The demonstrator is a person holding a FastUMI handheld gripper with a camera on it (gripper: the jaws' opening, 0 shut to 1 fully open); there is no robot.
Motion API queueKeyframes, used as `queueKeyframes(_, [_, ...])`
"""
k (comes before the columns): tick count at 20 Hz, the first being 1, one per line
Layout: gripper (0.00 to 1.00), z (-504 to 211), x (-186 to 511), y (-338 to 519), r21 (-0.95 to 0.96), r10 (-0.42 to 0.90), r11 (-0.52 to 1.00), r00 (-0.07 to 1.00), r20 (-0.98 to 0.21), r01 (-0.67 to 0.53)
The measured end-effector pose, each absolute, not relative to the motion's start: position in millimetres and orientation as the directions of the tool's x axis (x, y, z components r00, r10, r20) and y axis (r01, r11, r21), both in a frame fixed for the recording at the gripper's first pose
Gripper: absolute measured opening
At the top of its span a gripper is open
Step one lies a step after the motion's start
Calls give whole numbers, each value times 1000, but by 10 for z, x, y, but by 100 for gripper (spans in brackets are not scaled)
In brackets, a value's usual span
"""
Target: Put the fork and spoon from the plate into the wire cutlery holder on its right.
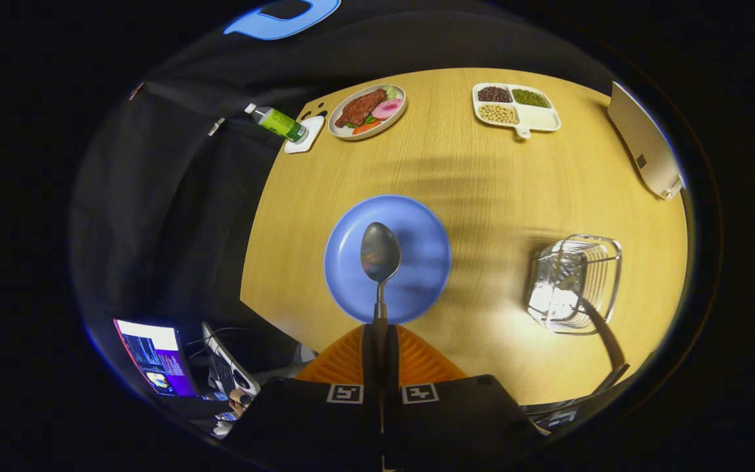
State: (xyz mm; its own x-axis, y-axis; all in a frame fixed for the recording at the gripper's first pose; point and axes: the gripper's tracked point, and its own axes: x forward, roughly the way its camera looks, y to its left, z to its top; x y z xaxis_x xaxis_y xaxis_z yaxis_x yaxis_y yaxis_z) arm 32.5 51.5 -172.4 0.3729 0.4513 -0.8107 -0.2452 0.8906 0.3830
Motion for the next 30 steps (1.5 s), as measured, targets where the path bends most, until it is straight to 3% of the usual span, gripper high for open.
queueKeyframes(8, [7,-1458,260,-651,249,316,942,351,-881,-223])
queueKeyframes(14, [7,-1640,265,-1156,219,260,959,246,-934,-181])
queueKeyframes(23, [7,-1914,505,-1216,239,257,959,116,-959,-150])
queueKeyframes(30, [9,-1971,587,-1169,226,243,961,95,-965,-163])
